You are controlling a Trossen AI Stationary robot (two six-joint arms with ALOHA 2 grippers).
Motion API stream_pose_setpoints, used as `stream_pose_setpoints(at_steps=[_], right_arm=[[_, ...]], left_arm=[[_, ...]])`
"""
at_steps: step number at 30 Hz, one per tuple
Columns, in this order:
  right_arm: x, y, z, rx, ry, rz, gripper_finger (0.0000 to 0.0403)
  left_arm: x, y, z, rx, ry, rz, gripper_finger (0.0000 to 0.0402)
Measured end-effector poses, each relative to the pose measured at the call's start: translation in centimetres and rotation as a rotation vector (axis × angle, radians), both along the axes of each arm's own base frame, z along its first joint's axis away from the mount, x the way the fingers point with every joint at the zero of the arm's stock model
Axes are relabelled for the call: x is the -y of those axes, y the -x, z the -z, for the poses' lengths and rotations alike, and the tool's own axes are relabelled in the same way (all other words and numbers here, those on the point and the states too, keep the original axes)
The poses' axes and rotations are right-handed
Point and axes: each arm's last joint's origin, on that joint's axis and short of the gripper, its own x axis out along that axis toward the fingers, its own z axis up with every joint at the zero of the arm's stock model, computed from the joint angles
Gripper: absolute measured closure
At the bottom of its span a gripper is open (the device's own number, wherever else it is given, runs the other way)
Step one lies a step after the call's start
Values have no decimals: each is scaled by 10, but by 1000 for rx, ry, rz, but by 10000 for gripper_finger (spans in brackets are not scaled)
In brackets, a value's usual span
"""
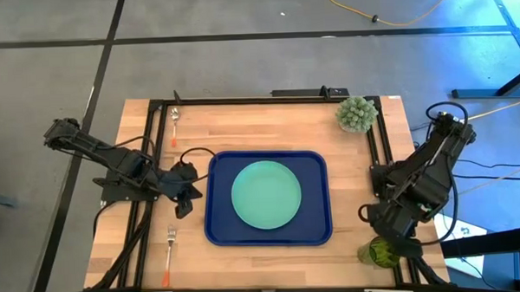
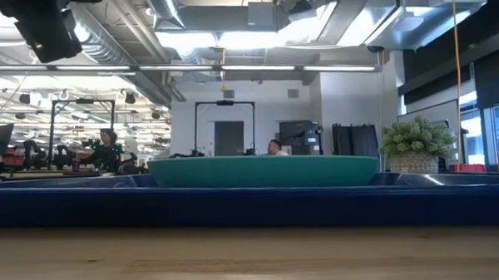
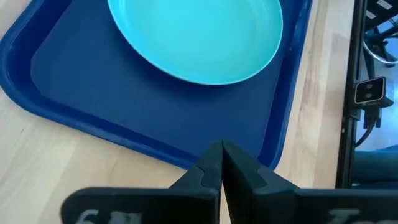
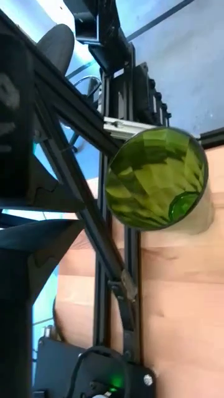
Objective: Pick and place plate/cup/fork/spoon on tray
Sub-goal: Put the green cup on the right of the green plate on the blue tray
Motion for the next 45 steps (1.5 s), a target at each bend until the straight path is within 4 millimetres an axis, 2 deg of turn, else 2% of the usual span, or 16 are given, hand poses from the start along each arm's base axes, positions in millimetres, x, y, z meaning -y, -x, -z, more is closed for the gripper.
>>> stream_pose_setpoints(at_steps=[5,11,22,26,33,45], right_arm=[[-5,-4,-1,58,-67,-68,367],[-5,-4,-1,46,-64,-23,397],[-6,-8,3,100,11,-4,340],[-12,-15,11,121,52,-56,337],[-20,-20,41,54,82,-180,337],[-20,-20,59,36,104,-220,337]], left_arm=[[0,0,0,0,0,-1,401],[0,0,0,-1,-2,-2,401],[0,0,0,1,-12,0,401],[0,0,0,2,-13,1,401],[0,0,0,2,-12,1,401],[0,0,0,1,-12,1,401]])
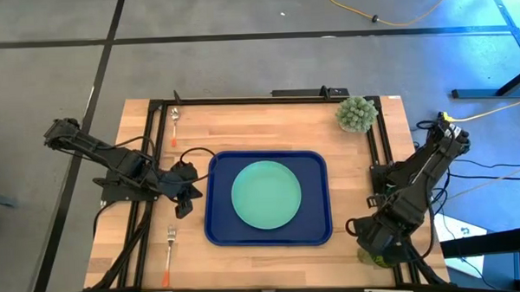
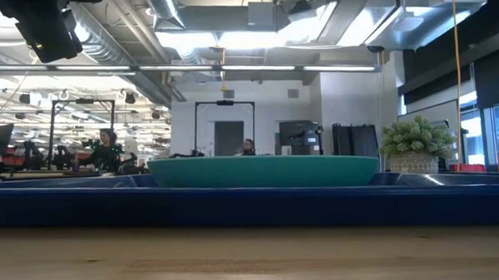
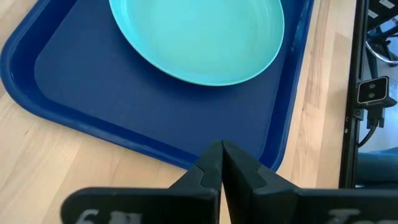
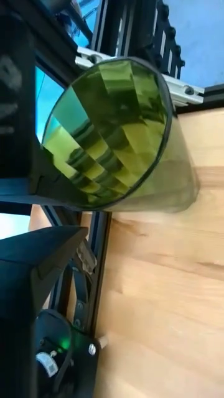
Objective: Pick and place plate/cup/fork/spoon on tray
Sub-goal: Put the green cup on the right of the green plate on the blue tray
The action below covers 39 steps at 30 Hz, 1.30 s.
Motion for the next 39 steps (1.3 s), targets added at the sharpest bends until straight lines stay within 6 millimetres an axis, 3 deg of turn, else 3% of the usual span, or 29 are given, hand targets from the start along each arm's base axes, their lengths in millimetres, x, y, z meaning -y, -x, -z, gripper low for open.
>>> stream_pose_setpoints(at_steps=[7,15,22,27,31,39], right_arm=[[-1,-1,9,4,-8,-1,337],[0,0,36,-9,-5,5,338],[8,-5,42,-38,4,52,389],[13,-18,29,4,-38,72,392],[21,-32,8,41,-73,91,392],[68,-50,-37,-5,-74,184,392]], left_arm=[[0,0,0,3,-6,-6,401],[0,0,0,5,-6,-19,401],[0,0,0,5,-4,-20,401],[0,0,0,6,-4,-21,401],[0,0,0,6,-4,-21,401],[0,0,0,6,-5,-19,401]])
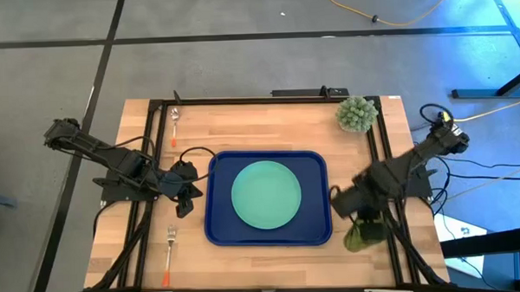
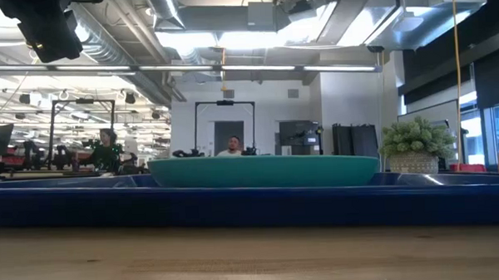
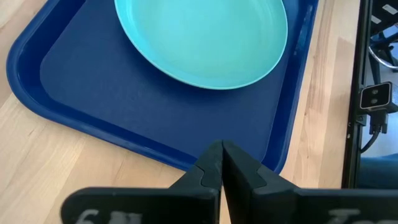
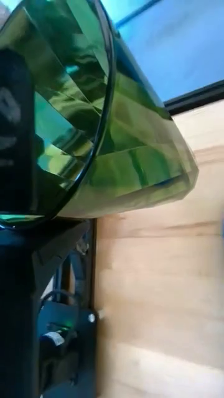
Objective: Pick and place plate/cup/fork/spoon on tray
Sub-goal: Put the green cup on the right of the green plate on the blue tray
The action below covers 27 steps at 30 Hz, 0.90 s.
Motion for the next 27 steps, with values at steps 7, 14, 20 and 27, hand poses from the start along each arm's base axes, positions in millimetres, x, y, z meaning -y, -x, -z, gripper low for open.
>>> stream_pose_setpoints(at_steps=[7,14,20,27], right_arm=[[57,-30,-14,100,-58,96,392],[115,-59,9,56,38,215,392],[154,-81,39,-51,53,292,392],[188,-104,54,-79,199,290,392]], left_arm=[[0,0,0,1,-6,7,401],[0,0,0,-1,-39,40,401],[0,1,0,-3,-40,41,401],[0,1,0,2,-98,104,401]])
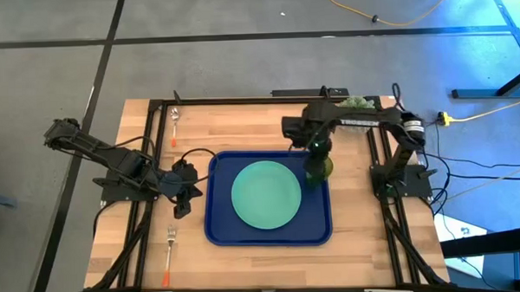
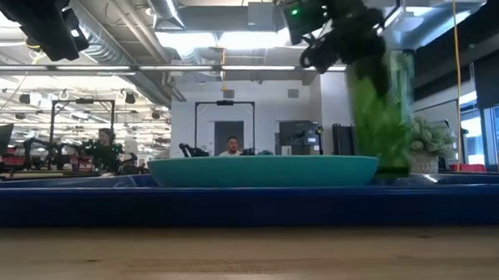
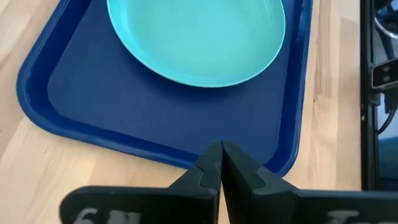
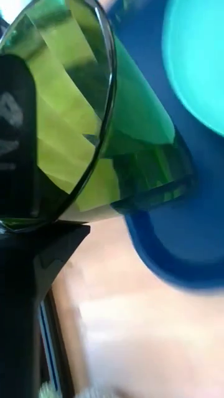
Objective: Pick and place plate/cup/fork/spoon on tray
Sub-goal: Put the green cup on the right of the green plate on the blue tray
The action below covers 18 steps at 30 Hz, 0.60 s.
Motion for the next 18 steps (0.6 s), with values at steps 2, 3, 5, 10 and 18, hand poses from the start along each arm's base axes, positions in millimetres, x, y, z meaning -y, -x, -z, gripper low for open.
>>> stream_pose_setpoints(at_steps=[2,3,5,10,18], right_arm=[[7,-6,-2,3,41,5,392],[10,-8,-2,2,67,5,392],[15,-13,-1,2,83,10,392],[20,-12,2,-8,63,-17,392],[27,-9,6,-14,44,-25,392]], left_arm=[[0,0,0,1,-11,13,401],[0,0,0,1,-12,13,401],[0,0,0,1,-12,13,401],[0,0,0,0,-7,8,401],[0,0,0,-1,16,-18,401]])
